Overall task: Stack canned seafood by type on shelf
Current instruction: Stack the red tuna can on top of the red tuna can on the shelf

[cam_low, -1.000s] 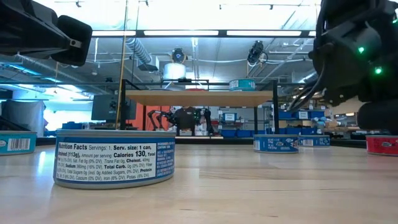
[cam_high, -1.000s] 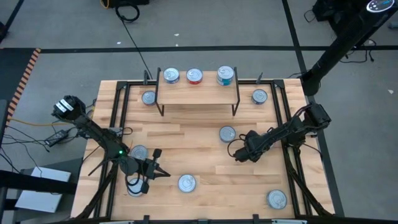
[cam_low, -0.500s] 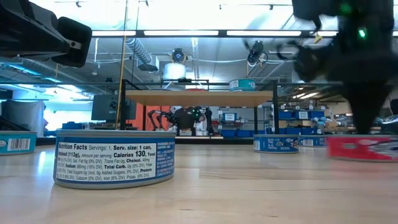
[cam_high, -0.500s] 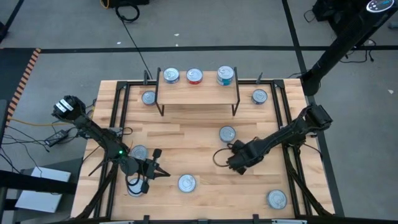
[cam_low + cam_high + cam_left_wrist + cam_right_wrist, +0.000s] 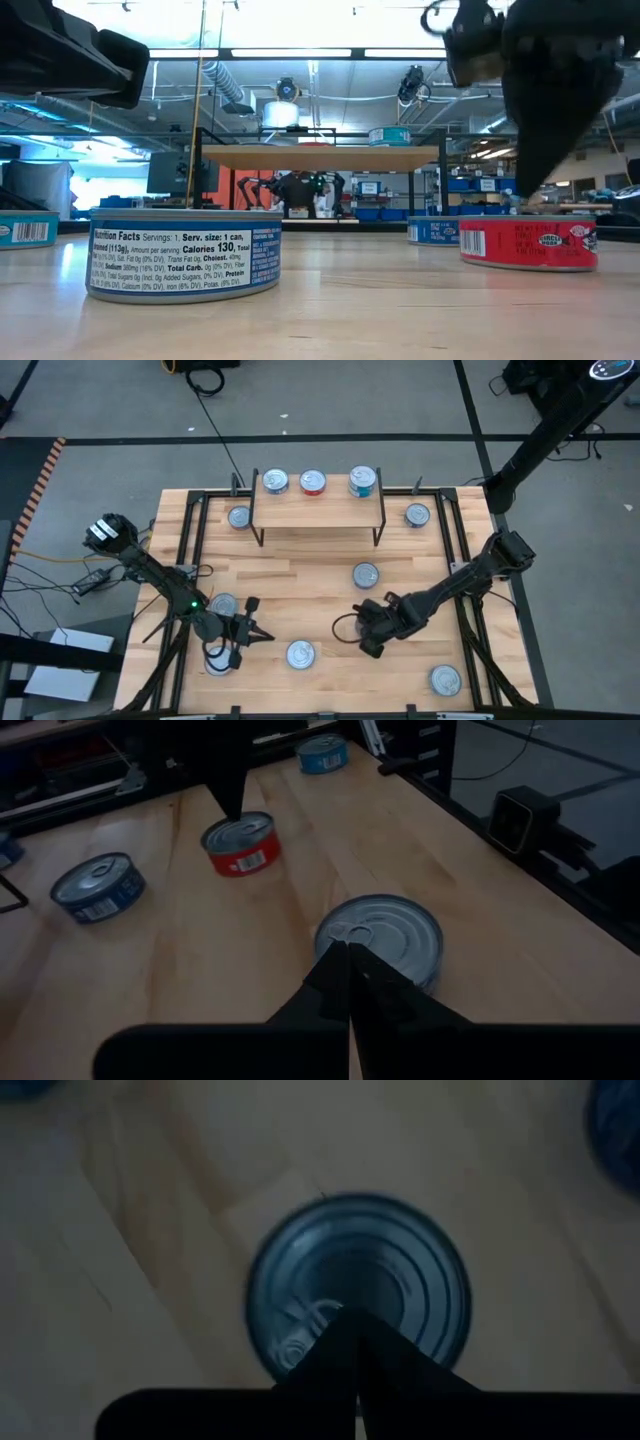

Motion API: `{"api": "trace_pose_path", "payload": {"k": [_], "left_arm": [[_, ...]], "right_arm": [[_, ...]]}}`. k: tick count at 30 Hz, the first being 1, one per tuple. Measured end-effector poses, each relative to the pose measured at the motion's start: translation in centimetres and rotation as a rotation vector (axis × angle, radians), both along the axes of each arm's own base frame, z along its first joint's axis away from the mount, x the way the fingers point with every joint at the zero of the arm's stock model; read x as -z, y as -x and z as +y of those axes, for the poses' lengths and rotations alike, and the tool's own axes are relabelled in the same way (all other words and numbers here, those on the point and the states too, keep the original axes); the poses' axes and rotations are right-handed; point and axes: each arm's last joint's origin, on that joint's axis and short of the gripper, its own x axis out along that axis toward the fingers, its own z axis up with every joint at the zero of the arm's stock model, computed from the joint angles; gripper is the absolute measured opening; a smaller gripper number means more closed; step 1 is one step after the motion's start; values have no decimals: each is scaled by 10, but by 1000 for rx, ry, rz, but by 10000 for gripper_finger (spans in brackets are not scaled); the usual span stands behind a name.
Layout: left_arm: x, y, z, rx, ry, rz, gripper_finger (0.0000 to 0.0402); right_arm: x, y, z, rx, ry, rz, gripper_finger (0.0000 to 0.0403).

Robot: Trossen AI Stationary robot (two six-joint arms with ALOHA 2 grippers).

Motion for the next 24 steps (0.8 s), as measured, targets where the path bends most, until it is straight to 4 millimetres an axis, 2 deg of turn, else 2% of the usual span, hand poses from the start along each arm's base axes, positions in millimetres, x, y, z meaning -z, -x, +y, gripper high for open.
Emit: {"api": "trace_pose_path", "payload": {"k": [5, 9, 13, 19, 24], "left_arm": [[0, -3, 5, -39, 17, 5, 2], [6, -10, 13, -105, -3, 27, 2], [13, -22, 21, -163, -9, 28, 2], [21, -39, 36, -200, -19, 5, 2], [21, -51, 57, -204, 20, 7, 2]], "right_arm": [[-22, -4, 8, -29, 55, -28, 7], [-28, -3, 10, -23, 89, -35, 7], [-23, 0, 7, -5, 119, -10, 7], [-16, 20, -6, 127, 255, 138, 7], [1, 29, -13, 175, 249, 185, 8]]}}
